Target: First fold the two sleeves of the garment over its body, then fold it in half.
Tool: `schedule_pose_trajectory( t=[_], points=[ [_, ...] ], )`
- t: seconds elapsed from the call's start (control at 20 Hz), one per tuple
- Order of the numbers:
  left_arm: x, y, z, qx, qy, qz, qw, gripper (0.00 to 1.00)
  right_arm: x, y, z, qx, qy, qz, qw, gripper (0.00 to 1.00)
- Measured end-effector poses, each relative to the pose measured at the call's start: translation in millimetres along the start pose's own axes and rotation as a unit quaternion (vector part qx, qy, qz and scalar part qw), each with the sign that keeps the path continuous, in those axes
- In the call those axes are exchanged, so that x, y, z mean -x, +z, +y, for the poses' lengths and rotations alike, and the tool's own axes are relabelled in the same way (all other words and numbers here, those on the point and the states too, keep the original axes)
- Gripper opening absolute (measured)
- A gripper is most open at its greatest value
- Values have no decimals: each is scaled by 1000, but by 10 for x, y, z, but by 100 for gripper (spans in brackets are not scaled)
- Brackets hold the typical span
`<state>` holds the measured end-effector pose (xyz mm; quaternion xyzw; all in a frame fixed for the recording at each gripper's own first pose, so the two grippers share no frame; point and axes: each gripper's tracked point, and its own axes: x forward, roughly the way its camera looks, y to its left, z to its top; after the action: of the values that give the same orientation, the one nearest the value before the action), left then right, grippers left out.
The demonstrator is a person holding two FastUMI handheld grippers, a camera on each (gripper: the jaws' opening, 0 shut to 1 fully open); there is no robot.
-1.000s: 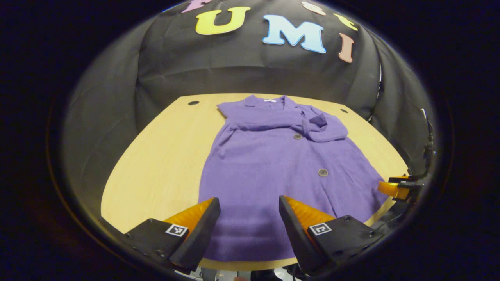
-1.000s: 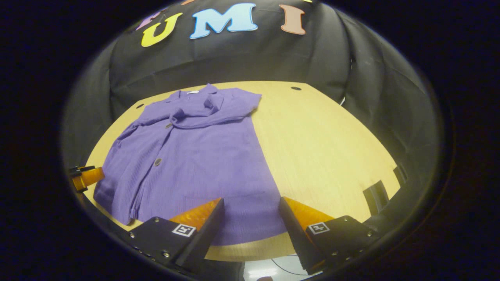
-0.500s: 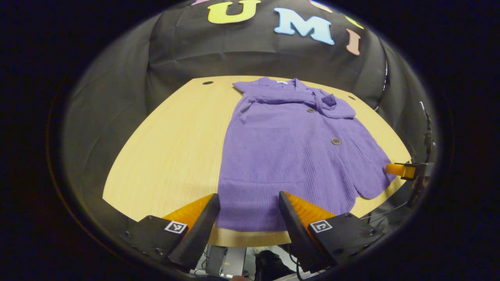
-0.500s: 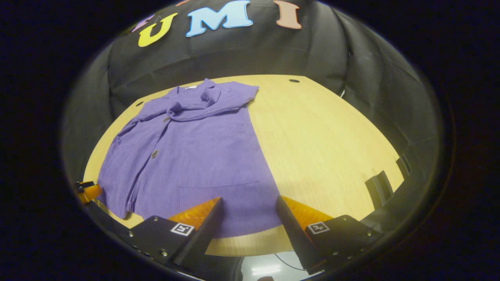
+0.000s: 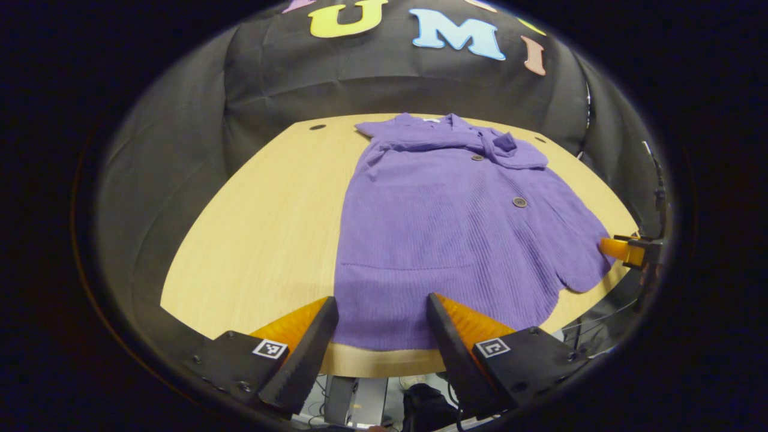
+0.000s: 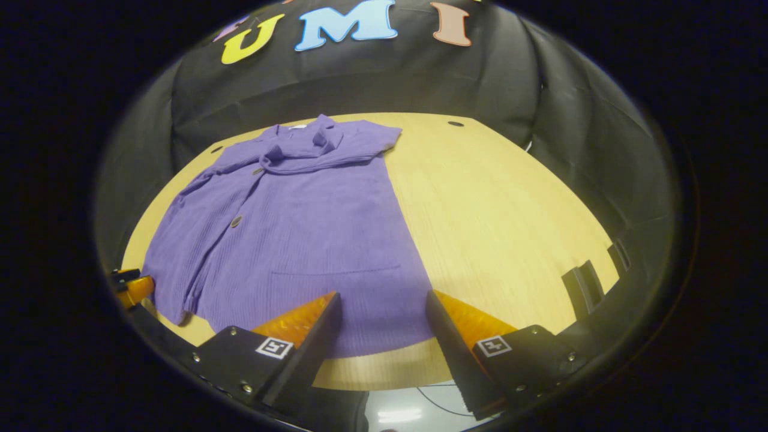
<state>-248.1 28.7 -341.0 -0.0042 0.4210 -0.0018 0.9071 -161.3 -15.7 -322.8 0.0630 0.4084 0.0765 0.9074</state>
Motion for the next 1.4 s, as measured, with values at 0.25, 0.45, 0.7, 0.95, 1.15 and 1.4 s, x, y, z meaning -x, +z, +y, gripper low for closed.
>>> schedule_pose_trajectory(
  t=[0.25,0.45,0.7,0.95,1.15,1.4],
  points=[
    [-17,9,-161,-6,-11,-8,1000,71,-23,20,161,10,18,4,1000,73],
    [-31,2,-299,-14,-29,-11,999,28,-25,30,191,-8,23,8,1000,31],
    [-77,81,-385,11,-54,-10,998,9,-23,95,186,-30,26,4,999,5],
    [9,333,-515,40,-82,-27,995,9,95,299,213,15,27,-21,999,4],
    [55,586,-676,66,-110,-41,991,9,128,395,338,9,54,-25,998,4],
    [19,992,-792,99,-126,-63,985,9,87,612,574,-33,106,-38,993,4]
  ],
)
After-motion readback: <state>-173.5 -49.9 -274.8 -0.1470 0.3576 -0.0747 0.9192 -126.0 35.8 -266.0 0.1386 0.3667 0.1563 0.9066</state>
